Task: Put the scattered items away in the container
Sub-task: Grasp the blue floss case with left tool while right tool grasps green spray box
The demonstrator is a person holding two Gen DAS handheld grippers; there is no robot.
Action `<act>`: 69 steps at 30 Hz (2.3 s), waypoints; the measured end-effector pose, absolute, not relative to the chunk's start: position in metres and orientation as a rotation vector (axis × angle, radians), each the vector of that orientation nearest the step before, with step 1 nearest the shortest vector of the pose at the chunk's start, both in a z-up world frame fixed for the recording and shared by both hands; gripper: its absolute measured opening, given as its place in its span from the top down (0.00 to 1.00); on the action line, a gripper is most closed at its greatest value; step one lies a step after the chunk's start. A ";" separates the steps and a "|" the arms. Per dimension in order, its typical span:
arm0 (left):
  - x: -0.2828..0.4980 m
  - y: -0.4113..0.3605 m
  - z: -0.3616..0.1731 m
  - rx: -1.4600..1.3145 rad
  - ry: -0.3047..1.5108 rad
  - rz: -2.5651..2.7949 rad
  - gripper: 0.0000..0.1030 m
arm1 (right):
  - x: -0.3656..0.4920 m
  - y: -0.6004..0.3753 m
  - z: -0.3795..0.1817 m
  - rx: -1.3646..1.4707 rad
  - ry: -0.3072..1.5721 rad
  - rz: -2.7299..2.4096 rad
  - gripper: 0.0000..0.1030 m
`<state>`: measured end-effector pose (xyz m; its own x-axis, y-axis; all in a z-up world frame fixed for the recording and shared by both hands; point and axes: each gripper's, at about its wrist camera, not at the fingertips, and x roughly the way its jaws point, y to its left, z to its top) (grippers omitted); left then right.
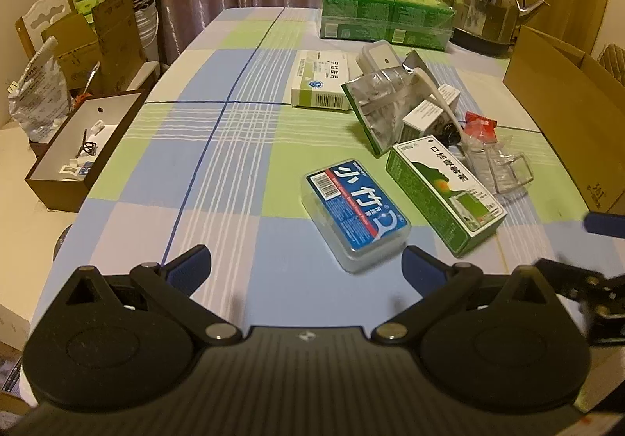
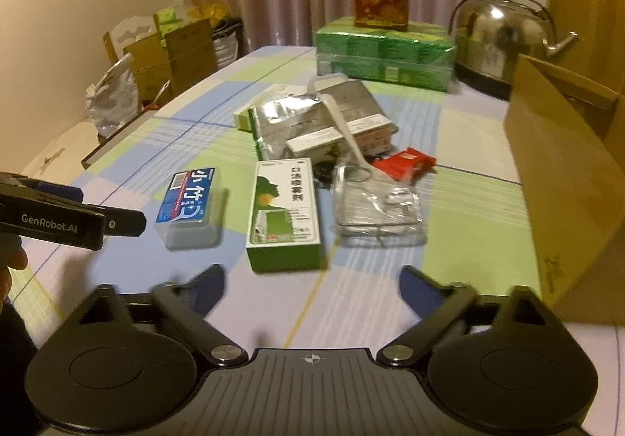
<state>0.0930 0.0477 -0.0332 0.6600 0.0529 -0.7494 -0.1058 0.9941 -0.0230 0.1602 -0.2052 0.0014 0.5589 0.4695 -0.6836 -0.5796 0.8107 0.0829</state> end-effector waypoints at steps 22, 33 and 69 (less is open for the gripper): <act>0.127 0.052 -0.045 -0.127 0.853 0.103 0.02 | 0.202 -0.160 -0.033 -0.209 0.782 0.665 0.42; 0.141 0.042 -0.052 -0.139 0.867 0.085 0.06 | 0.199 -0.164 -0.034 -0.226 0.765 0.676 0.49; 0.154 0.018 -0.066 -0.022 0.961 0.048 0.43 | 0.175 -0.189 -0.029 -0.220 0.776 0.652 0.40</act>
<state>0.1538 0.0185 -0.0664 0.5717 0.0310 -0.8199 -0.0502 0.9987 0.0028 0.1753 -0.1891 -0.0294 0.5309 0.4637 -0.7093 -0.6193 0.7836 0.0487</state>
